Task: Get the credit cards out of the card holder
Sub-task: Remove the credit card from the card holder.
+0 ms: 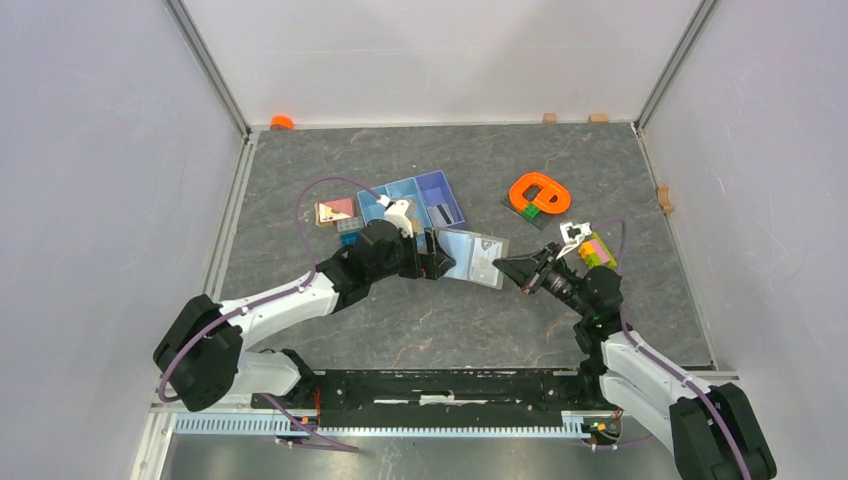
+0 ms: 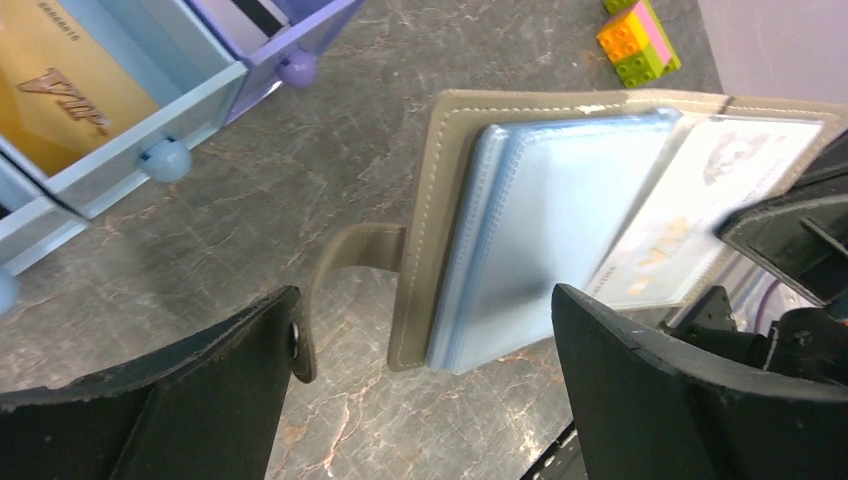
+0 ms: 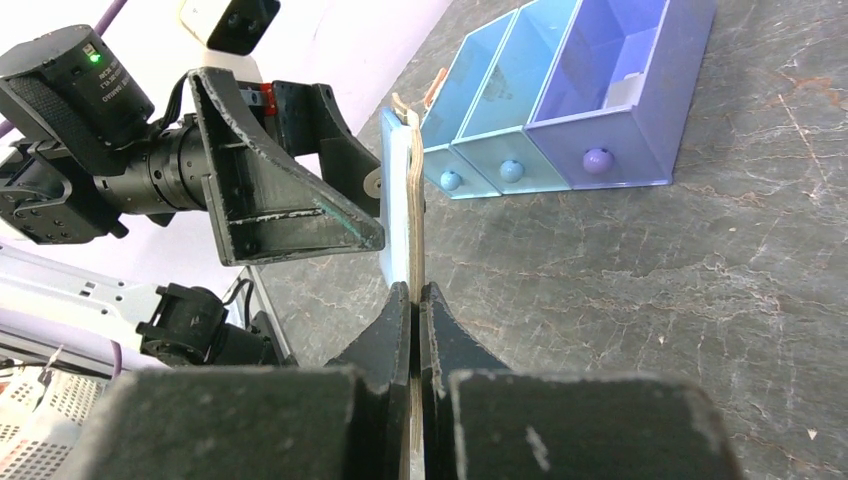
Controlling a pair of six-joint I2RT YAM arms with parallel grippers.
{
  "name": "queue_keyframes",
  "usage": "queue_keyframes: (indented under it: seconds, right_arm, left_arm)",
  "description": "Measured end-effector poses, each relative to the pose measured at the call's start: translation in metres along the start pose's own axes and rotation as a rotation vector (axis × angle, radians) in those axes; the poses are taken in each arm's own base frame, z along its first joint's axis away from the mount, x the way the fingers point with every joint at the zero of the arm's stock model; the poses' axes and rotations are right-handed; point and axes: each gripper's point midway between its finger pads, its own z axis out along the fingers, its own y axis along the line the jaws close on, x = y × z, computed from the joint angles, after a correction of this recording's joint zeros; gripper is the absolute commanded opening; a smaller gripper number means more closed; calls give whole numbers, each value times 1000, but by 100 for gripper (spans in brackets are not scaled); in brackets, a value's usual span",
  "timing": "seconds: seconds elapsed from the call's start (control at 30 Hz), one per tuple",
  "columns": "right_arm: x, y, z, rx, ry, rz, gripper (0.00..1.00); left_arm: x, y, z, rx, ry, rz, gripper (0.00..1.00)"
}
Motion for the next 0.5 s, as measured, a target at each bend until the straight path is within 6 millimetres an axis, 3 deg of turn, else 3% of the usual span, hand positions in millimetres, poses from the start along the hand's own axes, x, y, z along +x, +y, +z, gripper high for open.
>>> queue_keyframes:
  seconds: [0.5]
  right_arm:
    - [-3, 1, -4, -10, -31, 32, 0]
  left_arm:
    - [10, -36, 6, 234, 16, -35, 100]
